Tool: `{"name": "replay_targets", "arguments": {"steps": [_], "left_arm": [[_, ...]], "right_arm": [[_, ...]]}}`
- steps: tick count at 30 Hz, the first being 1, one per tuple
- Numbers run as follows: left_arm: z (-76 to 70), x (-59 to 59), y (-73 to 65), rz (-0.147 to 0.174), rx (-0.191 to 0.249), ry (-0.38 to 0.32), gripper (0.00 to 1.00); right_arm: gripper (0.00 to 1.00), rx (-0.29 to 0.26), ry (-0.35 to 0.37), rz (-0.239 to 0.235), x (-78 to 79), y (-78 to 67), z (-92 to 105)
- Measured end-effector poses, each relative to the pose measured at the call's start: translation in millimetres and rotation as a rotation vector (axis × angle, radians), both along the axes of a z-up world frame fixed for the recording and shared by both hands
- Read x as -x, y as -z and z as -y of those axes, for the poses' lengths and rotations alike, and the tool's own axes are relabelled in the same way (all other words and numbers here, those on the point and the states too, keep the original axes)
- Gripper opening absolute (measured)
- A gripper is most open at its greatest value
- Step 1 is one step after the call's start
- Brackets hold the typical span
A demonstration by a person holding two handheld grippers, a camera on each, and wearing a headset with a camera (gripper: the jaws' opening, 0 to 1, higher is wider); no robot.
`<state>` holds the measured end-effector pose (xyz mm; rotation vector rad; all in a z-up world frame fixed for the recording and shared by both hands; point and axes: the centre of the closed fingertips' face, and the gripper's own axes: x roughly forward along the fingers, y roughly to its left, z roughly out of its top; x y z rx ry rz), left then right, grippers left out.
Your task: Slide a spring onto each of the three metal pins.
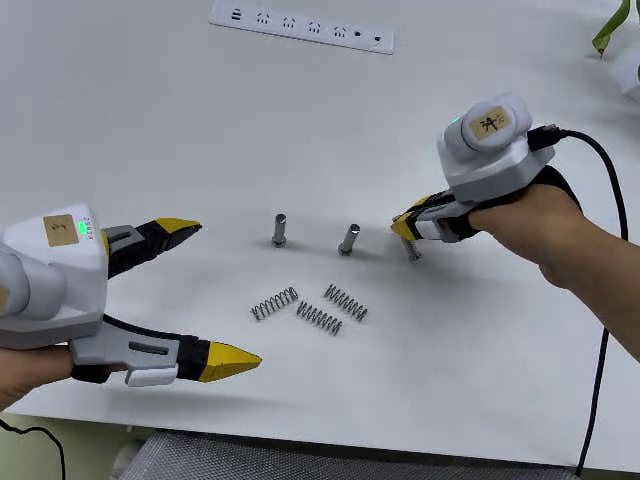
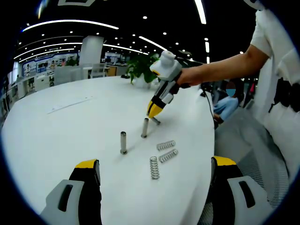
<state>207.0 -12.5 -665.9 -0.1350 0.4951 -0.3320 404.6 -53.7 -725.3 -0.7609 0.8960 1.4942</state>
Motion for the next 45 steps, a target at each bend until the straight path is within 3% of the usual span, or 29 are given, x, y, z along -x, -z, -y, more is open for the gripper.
{"name": "replay_targets", "arguments": {"steps": [7,24,45], "left_arm": [[2.7,-1.6,-0.3,-0.001,0.000,0.007,1.00],[4.1,-1.4,1.9,-0.008,-0.003,0.018,1.00],[9.6,-5.1,0.0,-0.008,-0.002,0.029,1.00]], "right_arm": [[0.09,-0.036,0.005,0.001,2.7,-9.7,8.0],[0.09,-0.117,0.020,0.013,1.6,-15.8,30.8],[0.09,-0.162,0.013,0.024,8.2,-17.6,33.6]]}}
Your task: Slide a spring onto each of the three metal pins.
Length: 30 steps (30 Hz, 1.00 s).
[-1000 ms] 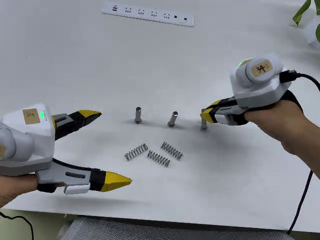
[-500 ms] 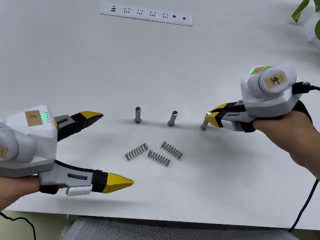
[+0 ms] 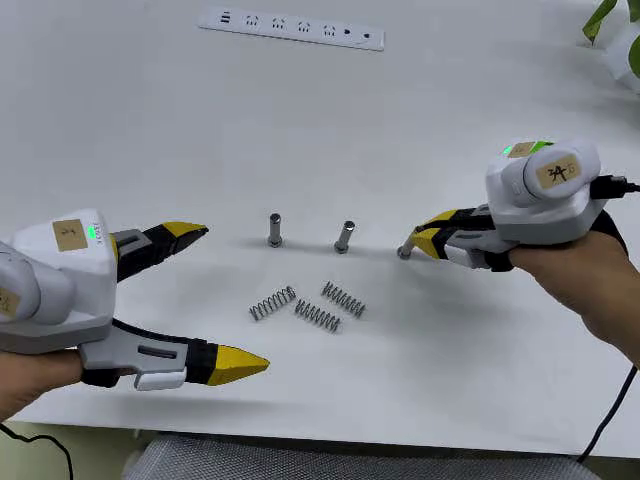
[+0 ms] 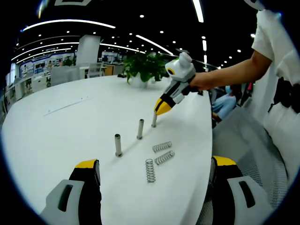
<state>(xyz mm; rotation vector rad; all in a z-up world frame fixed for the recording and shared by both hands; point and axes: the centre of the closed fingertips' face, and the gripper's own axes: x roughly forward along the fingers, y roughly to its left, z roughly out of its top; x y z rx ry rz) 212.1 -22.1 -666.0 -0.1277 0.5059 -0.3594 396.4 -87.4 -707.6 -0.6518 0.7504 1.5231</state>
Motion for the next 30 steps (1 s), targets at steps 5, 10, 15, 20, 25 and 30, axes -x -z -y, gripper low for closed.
{"name": "replay_targets", "arguments": {"steps": [5,10,15,20,25,30], "left_arm": [[-0.6,-0.7,0.0,0.003,0.003,-0.001,1.00],[1.3,-2.1,-1.6,0.006,0.004,-0.001,1.00],[2.3,-2.2,-2.1,0.006,0.005,0.000,1.00],[1.1,-1.9,-2.1,0.007,0.006,-0.002,1.00],[1.6,-2.5,-3.2,0.009,0.007,-0.003,1.00],[-0.2,-2.0,-1.7,0.009,0.007,-0.001,1.00]], "right_arm": [[0.09,0.000,0.003,-0.002,-0.5,-0.8,1.2],[0.09,0.000,0.001,-0.006,0.5,-0.5,1.5],[0.09,0.003,-0.005,-0.003,1.4,0.0,2.1],[0.09,0.006,-0.008,-0.002,2.6,0.6,2.8],[0.09,0.005,-0.010,-0.001,2.9,0.7,2.1],[0.10,0.004,-0.011,-0.007,2.9,0.5,1.3]]}}
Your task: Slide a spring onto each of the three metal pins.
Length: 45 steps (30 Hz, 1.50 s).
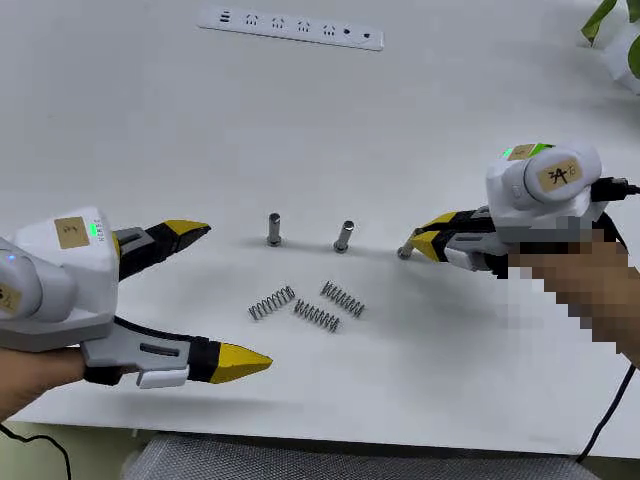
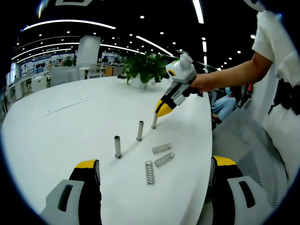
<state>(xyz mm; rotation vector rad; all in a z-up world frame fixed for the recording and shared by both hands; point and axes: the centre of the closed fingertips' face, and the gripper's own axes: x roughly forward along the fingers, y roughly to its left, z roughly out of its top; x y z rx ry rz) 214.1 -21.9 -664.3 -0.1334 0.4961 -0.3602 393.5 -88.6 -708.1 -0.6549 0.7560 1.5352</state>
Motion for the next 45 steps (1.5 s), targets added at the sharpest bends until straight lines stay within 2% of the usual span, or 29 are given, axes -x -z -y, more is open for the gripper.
{"name": "replay_targets", "arguments": {"steps": [13,24,28,35,45], "left_arm": [[-2.0,1.0,1.5,-0.001,-0.002,0.000,1.00],[1.2,0.3,-0.8,-0.006,-0.012,0.003,1.00],[1.1,-1.1,-2.2,-0.006,-0.015,0.004,1.00],[0.8,-2.4,-2.6,-0.013,-0.026,0.006,1.00],[0.3,-2.2,-1.1,-0.030,-0.042,0.018,1.00]], "right_arm": [[0.16,-0.006,-0.004,0.001,0.2,-1.6,0.7],[0.26,-0.031,-0.018,0.005,0.7,-8.6,5.8],[0.32,-0.057,-0.022,-0.010,1.0,-18.4,9.1],[0.49,-0.107,-0.066,-0.015,10.1,-23.7,18.0],[0.67,-0.176,-0.118,-0.041,11.2,-29.1,35.2]]}}
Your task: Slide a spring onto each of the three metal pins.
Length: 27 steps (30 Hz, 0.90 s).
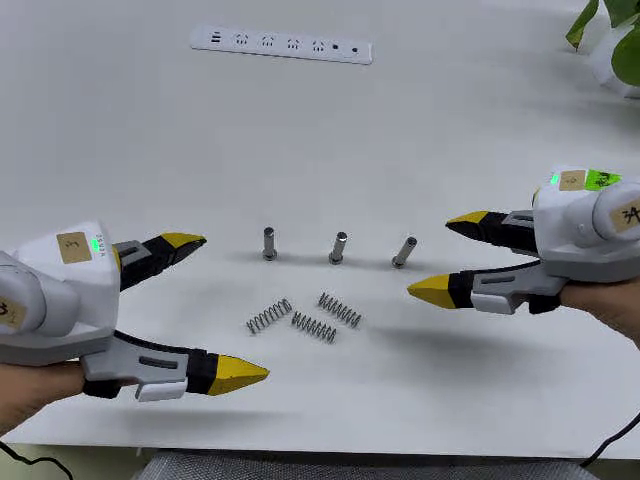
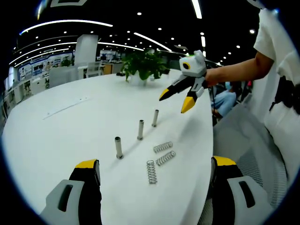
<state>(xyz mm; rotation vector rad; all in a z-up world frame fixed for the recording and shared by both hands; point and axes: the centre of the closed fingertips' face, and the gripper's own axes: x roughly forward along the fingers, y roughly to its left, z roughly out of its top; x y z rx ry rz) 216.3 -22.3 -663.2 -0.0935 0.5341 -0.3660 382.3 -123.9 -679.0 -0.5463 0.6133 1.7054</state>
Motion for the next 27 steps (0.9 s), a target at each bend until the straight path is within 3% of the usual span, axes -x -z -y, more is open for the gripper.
{"name": "replay_targets", "arguments": {"steps": [9,12,15,22,24,26,27], "left_arm": [[-4.0,-0.8,1.5,-0.020,-0.025,0.005,1.00],[-6.0,0.5,6.6,-0.038,-0.055,0.024,1.00],[-6.3,1.9,12.1,-0.076,-0.084,0.033,0.95],[-9.9,0.9,19.6,-0.122,-0.136,0.034,0.85],[-10.2,1.4,23.8,-0.159,-0.148,0.036,0.78],[-10.8,3.4,32.0,-0.221,-0.162,0.031,0.71],[-9.8,1.6,33.4,-0.225,-0.164,0.033,0.68]], "right_arm": [[0.82,-0.070,-0.037,-0.024,1.6,-8.4,16.5],[0.87,-0.108,-0.052,-0.043,3.3,-13.4,22.2],[0.92,-0.135,-0.059,-0.061,9.0,-17.7,26.4],[0.96,-0.157,-0.071,-0.080,12.4,-19.6,36.6],[0.96,-0.151,-0.072,-0.074,12.0,-17.6,39.8],[0.96,-0.149,-0.071,-0.075,13.0,-17.4,42.0],[0.96,-0.152,-0.069,-0.077,13.9,-17.9,42.6]]}}
